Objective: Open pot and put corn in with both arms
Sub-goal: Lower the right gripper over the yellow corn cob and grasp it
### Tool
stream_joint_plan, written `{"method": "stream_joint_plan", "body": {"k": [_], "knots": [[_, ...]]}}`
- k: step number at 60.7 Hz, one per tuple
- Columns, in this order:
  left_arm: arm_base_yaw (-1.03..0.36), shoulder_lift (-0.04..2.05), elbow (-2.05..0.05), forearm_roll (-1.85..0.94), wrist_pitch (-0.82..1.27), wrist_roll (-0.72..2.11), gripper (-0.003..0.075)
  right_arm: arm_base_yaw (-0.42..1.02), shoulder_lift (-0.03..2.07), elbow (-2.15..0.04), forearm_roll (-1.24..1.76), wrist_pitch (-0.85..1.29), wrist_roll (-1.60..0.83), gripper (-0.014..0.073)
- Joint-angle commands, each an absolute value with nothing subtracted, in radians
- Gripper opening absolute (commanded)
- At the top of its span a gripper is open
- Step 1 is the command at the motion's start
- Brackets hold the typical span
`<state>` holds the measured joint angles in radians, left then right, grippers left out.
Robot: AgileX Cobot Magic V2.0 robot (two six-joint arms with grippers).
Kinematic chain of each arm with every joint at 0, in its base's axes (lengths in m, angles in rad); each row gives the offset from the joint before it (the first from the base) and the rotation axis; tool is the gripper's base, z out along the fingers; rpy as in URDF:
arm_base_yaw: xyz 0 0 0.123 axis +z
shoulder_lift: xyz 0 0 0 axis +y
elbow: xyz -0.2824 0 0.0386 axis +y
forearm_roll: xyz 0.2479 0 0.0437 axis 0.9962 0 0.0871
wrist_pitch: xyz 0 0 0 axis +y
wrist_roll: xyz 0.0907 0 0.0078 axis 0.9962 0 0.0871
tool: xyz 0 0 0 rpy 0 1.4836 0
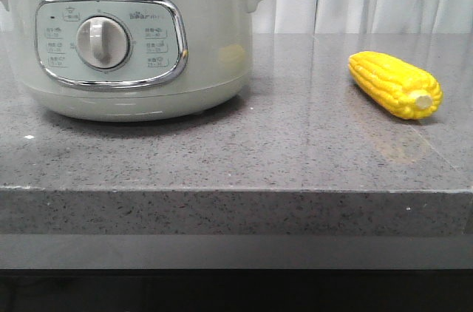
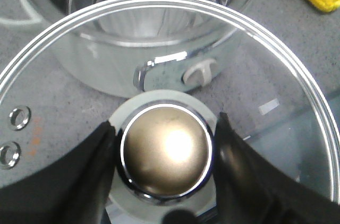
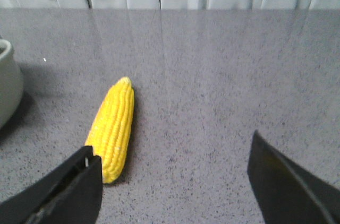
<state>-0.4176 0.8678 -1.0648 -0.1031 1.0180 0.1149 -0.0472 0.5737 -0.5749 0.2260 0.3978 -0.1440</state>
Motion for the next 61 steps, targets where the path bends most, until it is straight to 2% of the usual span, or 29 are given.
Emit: {"method": "stream_joint_plan", "body": {"k": [1,15,28,49,61], "knots": [[-0.425,0.768,-1.024,-0.128,0.886,0.093,0.0200,-0.053,0.638,-0.611,0.223,0.298,-0.153,0.0581],[-0.425,0.536,-0.876,-0.146,0.879,0.093,0.0199,-0.052,0.840,-0.659,0.254,0.299,-0.153,0.0581],[-0.425,0.393,-0.856,-0.146,0.877,0.093,0.0199,-0.028,1.046,-0.780,0.296,0.291,-0.153,0.0581],[-0.425,0.351,-0.856,-0.146,0.919,0.093,0.0199,0.125,1.434,-1.055,0.324,0.428,-0.153,0.0581],[-0.425,0.351,-0.856,-0.146,0.919,0.093,0.0199,0.149,1.537,-1.123,0.358,0.451,-0.153,0.0575]]}}
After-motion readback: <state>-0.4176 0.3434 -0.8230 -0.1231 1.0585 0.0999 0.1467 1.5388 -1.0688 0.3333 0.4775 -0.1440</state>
